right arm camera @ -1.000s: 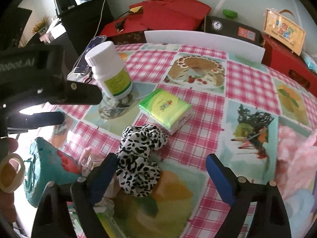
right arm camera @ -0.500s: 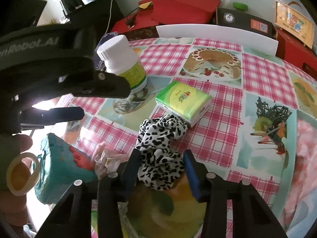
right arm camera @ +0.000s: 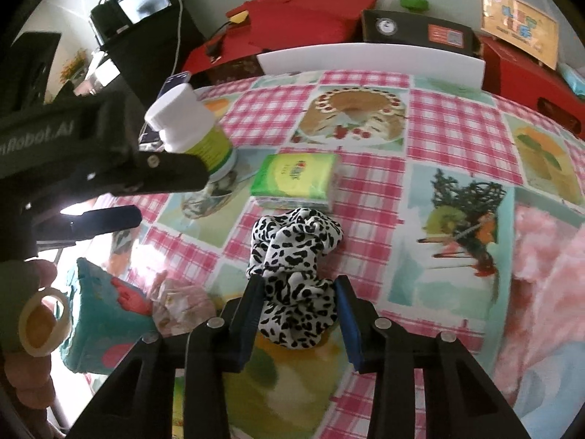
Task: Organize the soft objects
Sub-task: 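Grasp the leopard-print scrunchie with right tool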
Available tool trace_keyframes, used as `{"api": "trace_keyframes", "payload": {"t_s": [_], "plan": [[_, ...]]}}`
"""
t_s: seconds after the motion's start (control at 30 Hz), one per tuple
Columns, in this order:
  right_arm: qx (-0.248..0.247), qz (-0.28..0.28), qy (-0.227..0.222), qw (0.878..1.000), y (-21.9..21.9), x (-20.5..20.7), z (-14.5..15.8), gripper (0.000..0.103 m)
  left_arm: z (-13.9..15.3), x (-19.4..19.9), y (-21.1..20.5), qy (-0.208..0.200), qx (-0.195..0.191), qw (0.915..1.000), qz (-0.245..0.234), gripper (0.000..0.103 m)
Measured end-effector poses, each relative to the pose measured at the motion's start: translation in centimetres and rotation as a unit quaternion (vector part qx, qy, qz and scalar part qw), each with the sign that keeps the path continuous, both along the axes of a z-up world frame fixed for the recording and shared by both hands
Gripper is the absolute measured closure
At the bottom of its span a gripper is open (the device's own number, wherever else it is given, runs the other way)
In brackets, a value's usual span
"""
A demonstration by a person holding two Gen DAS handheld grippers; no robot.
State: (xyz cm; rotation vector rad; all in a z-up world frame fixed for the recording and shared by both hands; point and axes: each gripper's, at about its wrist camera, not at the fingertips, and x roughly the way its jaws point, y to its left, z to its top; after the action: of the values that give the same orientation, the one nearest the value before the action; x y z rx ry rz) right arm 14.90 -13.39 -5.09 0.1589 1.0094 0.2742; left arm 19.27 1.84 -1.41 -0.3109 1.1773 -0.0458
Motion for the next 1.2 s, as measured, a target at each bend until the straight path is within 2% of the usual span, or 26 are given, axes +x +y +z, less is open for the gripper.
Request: {"api": "trace_keyframes", "payload": {"t_s": [0.5, 0.9, 1.2], "plan": [[-0.017, -0.057, -0.001, 0.998, -4.1, -0.2, 0.7, 0.062, -0.9, 1.1, -3.0, -0.019, 0.008, 0.9990, -0.039, 0.015], [-0.013, -0.081, -0.005, 0.997, -5.8, 0.0, 0.7, 0.062, -2.3, 2.6, -5.5, -0.042, 0.012, 0.9971, -0.062, 0.015], [-0.012, -0.084, -0.003, 0.996, -6.0, 0.1, 0.6, 0.062, -3.3, 4.0, -7.0, -0.052, 0.034, 0.9952, -0.076, 0.015]]}}
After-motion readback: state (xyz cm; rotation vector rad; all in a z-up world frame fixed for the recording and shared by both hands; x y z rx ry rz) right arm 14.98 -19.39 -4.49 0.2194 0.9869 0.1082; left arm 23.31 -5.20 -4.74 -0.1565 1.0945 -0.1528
